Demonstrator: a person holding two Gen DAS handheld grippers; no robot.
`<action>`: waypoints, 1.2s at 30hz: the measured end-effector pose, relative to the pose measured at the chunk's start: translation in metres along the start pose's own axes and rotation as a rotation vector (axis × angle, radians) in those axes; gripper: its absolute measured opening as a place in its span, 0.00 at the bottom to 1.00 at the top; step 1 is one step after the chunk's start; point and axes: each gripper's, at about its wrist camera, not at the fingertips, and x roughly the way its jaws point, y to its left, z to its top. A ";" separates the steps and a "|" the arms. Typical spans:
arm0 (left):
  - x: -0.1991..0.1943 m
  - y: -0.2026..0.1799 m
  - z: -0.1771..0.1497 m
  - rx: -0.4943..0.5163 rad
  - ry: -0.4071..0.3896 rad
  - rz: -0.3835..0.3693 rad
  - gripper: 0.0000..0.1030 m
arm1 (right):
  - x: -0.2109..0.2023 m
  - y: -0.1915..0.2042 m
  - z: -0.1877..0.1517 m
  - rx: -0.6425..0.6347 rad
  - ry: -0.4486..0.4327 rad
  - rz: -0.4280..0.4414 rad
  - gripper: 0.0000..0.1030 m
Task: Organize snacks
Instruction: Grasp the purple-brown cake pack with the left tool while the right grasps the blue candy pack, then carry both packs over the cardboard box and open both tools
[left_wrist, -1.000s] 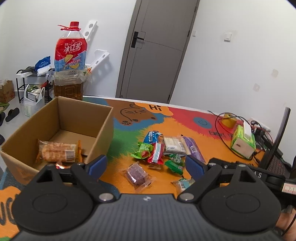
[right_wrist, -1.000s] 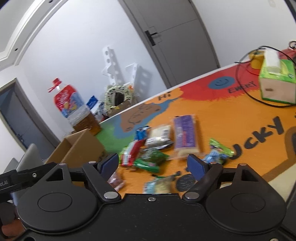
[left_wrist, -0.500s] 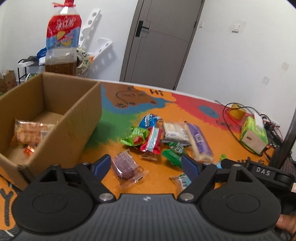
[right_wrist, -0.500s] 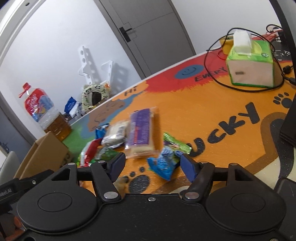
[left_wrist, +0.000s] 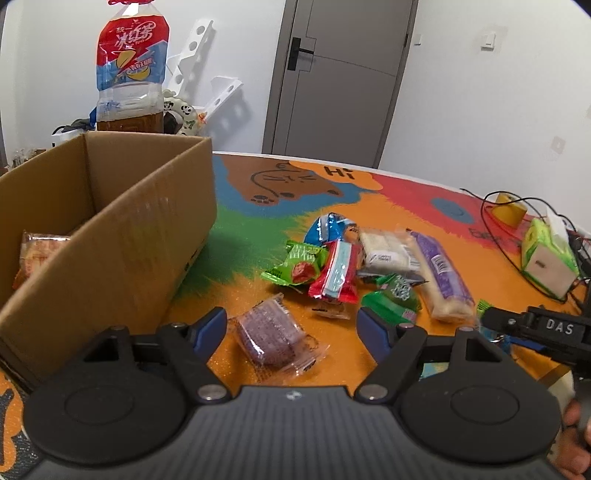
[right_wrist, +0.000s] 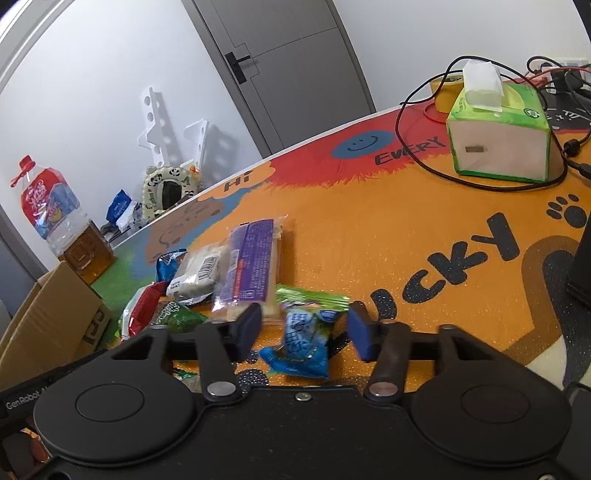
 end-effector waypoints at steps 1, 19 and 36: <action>0.002 0.000 -0.001 0.001 -0.002 0.013 0.74 | -0.001 -0.001 -0.001 -0.001 0.000 0.004 0.36; 0.005 0.007 -0.008 -0.003 0.006 0.009 0.31 | -0.016 0.003 -0.003 -0.004 -0.024 0.051 0.30; -0.059 0.024 0.022 -0.031 -0.117 -0.054 0.31 | -0.038 0.058 0.005 -0.086 -0.084 0.154 0.23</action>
